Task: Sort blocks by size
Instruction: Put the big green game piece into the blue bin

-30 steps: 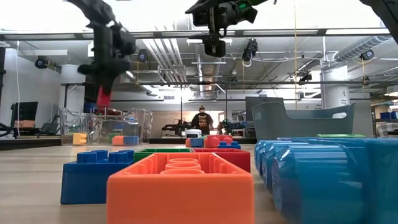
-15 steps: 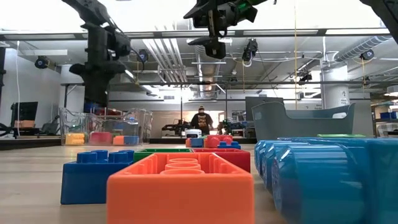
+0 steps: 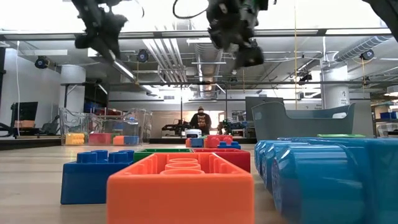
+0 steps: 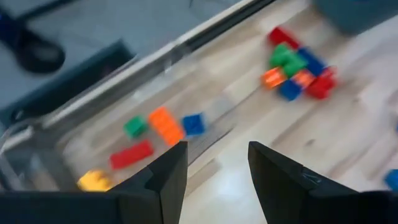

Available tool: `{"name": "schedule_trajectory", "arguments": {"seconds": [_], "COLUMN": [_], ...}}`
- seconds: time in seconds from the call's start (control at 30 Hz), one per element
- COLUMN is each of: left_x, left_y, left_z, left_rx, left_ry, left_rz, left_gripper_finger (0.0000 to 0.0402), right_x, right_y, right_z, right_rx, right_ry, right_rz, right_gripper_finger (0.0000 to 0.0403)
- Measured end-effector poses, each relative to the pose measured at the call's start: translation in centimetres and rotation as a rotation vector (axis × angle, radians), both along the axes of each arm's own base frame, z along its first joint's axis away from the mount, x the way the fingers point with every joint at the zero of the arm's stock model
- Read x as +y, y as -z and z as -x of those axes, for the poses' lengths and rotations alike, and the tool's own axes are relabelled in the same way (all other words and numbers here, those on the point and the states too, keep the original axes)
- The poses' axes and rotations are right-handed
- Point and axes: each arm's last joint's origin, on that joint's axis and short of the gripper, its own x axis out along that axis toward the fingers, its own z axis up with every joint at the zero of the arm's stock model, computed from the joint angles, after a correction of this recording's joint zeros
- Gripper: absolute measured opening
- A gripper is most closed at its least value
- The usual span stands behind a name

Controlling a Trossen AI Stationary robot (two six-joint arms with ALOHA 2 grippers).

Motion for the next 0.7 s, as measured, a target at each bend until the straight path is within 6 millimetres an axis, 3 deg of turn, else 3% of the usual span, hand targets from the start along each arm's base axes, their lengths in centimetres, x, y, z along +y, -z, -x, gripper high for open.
{"name": "schedule_trajectory", "arguments": {"seconds": [0.17, 0.4, 0.7], "left_x": [-2.2, -3.1, -3.0], "left_y": [-1.3, -1.8, -1.8], "left_z": [-0.5, -0.6, -0.6], "left_rx": [-0.089, -0.112, -0.098], "left_ry": [0.097, 0.157, 0.179], "left_rz": [-0.078, -0.12, -0.134], "left_gripper_finger": [0.0155, 0.0155, 0.0155], "right_x": [3.5, 8.5, 11.0], "right_y": [1.3, 2.9, 5.7], "right_z": [1.0, 2.4, 9.3], "right_rx": [0.196, 0.237, 0.117], "right_ry": [-0.177, -0.448, -0.522], "right_rz": [0.085, 0.113, 0.257], "right_gripper_finger": [0.024, 0.0269, 0.029]}}
